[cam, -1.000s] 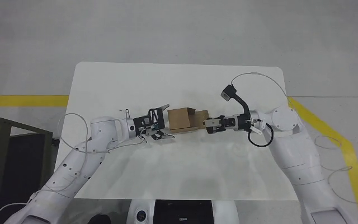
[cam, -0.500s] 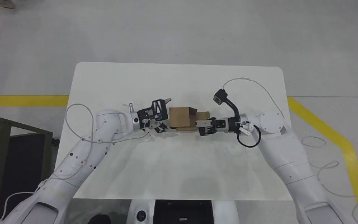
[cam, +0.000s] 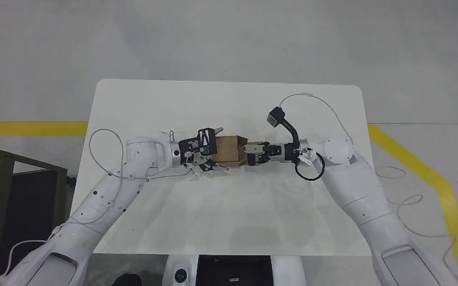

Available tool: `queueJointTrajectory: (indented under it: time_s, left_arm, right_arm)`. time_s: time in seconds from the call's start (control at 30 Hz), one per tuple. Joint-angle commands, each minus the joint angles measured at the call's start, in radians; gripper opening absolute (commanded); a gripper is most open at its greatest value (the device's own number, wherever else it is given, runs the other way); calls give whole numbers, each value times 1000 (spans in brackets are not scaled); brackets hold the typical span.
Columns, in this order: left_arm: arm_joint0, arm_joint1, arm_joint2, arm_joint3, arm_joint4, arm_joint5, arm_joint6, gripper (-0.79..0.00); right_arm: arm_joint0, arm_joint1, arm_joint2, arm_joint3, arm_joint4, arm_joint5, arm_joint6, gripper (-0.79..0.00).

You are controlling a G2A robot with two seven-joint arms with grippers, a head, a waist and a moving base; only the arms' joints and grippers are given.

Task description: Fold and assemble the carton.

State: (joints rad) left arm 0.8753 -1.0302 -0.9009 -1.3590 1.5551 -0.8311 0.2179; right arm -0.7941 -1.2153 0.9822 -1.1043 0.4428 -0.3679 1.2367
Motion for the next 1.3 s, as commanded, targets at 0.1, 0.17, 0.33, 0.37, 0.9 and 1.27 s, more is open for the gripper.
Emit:
queueJointTrajectory:
  time_s: [0.1, 0.17, 0.33, 0.37, 0.9, 1.27]
  left_arm:
    - [-1, 0, 0, 7, 13, -15, 20, 0]
    - [-1, 0, 0, 8, 16, -19, 28, 0]
    - [-1, 0, -1, 8, 27, -26, 42, 0]
    - [-1, 0, -2, 8, 29, -27, 44, 0]
    - [-5, -4, 5, 10, 58, -36, 64, 0]
    - [-7, -7, 6, 15, 61, -39, 64, 0]
  right_arm:
    - [27, -13, -24, 38, 32, -12, 14, 0]
    - [40, -20, -37, 57, 45, -20, 16, 0]
    - [73, -41, -71, 106, 83, -38, 29, 0]
    - [80, -45, -78, 116, 88, -40, 31, 0]
    - [149, -105, -157, 260, 146, -85, 63, 0]
    - [166, -118, -152, 307, 163, -107, 97, 0]
